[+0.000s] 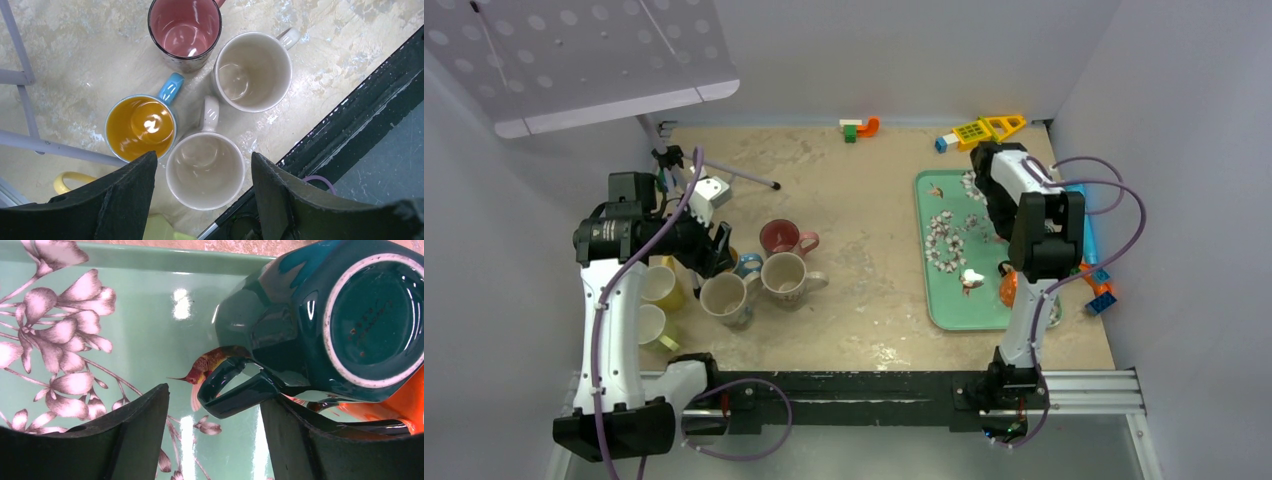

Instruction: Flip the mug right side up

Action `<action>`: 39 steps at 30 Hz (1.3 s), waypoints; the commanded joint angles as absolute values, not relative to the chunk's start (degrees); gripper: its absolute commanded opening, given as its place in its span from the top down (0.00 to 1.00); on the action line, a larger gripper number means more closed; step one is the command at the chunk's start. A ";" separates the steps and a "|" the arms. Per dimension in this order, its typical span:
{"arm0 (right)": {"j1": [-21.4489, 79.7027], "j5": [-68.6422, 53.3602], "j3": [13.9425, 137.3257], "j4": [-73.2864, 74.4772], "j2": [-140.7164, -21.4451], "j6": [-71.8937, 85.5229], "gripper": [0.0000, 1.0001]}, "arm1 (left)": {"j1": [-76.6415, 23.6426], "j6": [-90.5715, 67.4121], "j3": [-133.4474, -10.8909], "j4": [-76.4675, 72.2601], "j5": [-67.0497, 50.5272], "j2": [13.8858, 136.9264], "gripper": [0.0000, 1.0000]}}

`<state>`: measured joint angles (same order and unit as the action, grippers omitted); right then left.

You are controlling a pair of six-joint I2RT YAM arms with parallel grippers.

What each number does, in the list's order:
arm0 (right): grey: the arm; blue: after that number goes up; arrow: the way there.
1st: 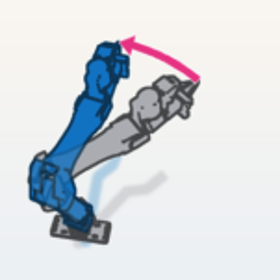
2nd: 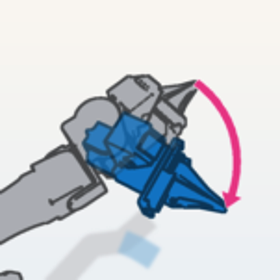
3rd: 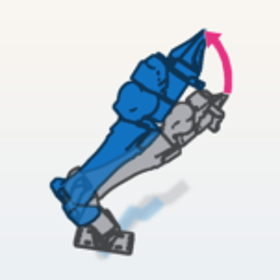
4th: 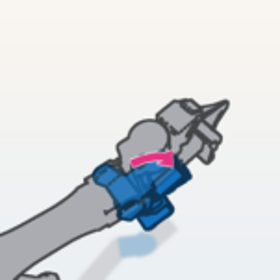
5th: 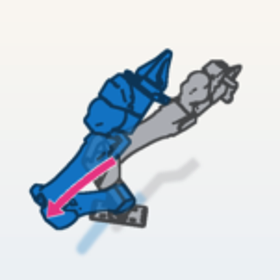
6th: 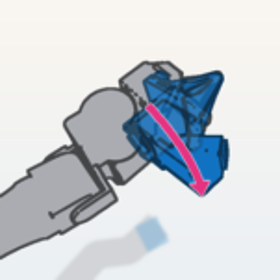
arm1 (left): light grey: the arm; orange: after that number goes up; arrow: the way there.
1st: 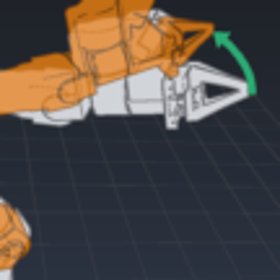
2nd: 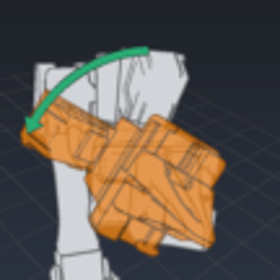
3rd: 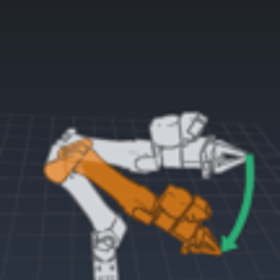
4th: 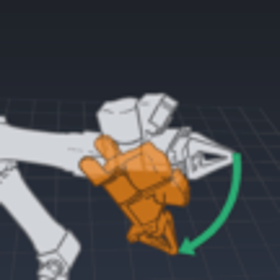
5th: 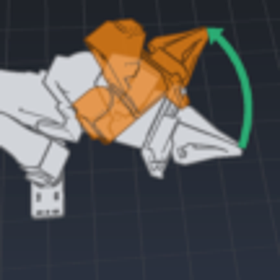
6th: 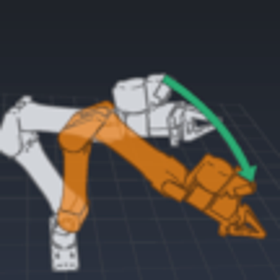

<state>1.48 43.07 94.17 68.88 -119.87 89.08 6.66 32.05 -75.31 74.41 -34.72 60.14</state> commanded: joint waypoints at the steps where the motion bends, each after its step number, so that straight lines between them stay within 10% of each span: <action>1: 0.18 44.81 95.59 69.57 -118.97 89.44 0.32 | 6.39 31.82 -74.72 73.05 -36.50 58.09 0.27; 17: 0.18 45.22 92.55 65.12 -115.93 87.28 0.66 | 6.42 32.15 -74.79 72.85 -37.23 57.83 0.27; 21: 0.18 44.78 93.04 64.54 -116.78 85.24 0.87 | 6.40 32.24 -74.57 72.69 -37.26 57.75 0.27; 39: 0.18 27.17 74.26 24.37 -100.37 48.50 1.00 | 6.40 31.23 -75.05 72.00 -38.09 58.75 0.27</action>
